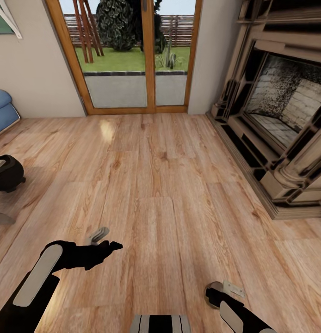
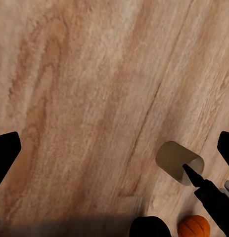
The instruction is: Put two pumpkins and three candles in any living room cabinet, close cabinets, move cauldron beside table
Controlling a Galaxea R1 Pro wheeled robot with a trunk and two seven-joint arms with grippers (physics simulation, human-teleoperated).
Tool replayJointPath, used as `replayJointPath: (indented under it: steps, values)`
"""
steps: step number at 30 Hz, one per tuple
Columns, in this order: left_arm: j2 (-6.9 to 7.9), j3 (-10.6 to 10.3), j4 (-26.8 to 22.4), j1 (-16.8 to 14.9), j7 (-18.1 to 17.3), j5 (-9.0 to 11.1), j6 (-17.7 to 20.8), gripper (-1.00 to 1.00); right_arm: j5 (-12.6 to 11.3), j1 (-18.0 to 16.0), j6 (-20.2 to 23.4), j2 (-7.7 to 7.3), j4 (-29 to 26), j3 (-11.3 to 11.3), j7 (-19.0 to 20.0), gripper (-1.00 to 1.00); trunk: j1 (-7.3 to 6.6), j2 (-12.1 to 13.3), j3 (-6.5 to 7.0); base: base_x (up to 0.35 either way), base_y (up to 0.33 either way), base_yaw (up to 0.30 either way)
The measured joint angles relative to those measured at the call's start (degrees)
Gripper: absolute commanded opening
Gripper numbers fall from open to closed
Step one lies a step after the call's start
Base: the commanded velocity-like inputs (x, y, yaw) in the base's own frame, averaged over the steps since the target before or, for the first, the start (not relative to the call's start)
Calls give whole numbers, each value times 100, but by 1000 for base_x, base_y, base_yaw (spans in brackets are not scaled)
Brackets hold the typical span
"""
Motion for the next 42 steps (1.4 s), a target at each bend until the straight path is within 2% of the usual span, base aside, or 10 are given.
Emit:
replayJointPath:
  steps: [9,12,29,30,42]
  values:
    - [0,0,0,0,0,1,0,100,0,0,-8,0,0,1,0,100,0,0,0,0,0,0]
    - [0,0,0,0,0,-1,1,100,-1,1,-9,0,0,0,0,100,8,-4,-66,0,0,0]
    - [0,0,4,0,0,4,0,100,0,4,-10,0,0,-1,0,100,8,-4,-67,0,0,0]
    - [0,0,4,0,0,5,0,100,0,1,-10,0,0,1,0,-100,8,-4,-66,0,0,0]
    - [0,8,9,0,0,7,0,100,3,-1,-8,0,-1,-5,1,-100,8,-4,-67,0,0,0]
